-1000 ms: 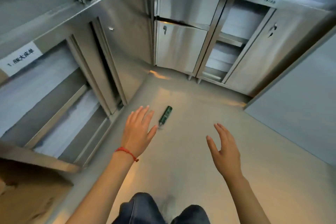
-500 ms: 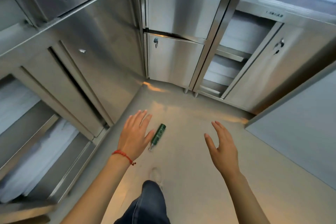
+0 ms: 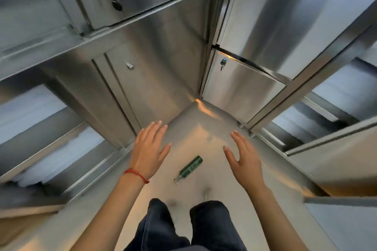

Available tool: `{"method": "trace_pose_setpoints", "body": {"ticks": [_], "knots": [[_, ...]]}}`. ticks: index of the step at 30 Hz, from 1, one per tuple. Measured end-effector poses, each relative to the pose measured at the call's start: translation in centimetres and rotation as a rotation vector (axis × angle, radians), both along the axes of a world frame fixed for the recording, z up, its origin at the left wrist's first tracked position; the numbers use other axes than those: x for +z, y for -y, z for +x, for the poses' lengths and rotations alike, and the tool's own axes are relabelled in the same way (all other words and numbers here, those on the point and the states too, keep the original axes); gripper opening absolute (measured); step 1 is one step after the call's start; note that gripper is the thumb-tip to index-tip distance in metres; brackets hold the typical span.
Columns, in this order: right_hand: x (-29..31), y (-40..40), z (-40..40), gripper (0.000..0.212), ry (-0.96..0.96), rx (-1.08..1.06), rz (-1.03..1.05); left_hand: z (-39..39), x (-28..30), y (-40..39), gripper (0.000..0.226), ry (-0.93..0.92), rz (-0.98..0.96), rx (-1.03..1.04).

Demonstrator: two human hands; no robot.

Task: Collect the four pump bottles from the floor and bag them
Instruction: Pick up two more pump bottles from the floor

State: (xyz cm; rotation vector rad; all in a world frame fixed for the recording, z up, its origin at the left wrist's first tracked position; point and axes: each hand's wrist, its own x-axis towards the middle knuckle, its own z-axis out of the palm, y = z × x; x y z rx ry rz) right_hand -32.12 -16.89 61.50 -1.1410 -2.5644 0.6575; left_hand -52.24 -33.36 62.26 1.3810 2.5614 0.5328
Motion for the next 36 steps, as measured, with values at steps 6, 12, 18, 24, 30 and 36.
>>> {"method": "trace_pose_setpoints", "body": {"ticks": [6,12,18,24,30,36], "knots": [[-1.5,-5.3,-5.7,0.046,0.010,0.384,-0.074,1.2,-0.7,1.5,0.054,0.019,-0.040,0.349],[-2.9,-9.6,-9.3,0.043,0.047,0.772,-0.095,7.3,-1.7,1.2,0.056,0.063,-0.078,0.742],[-7.0,-11.0,-10.2,0.044,0.129,0.997,-0.147,13.2,-4.7,0.0,0.054,0.136,-0.105,0.930],[-14.3,-10.3,-10.4,0.044,0.224,1.050,-0.196,15.0,-11.2,-0.2,0.069,0.236,-0.146,0.995],[-25.0,-8.8,-11.6,0.045,0.321,1.016,-0.285,15.4,-21.1,-0.5,0.064,0.285,-0.143,1.010],[-38.2,-7.6,-12.6,0.042,0.371,0.962,-0.339,14.8,-33.0,-0.7,0.062,0.318,-0.116,1.017]]}}
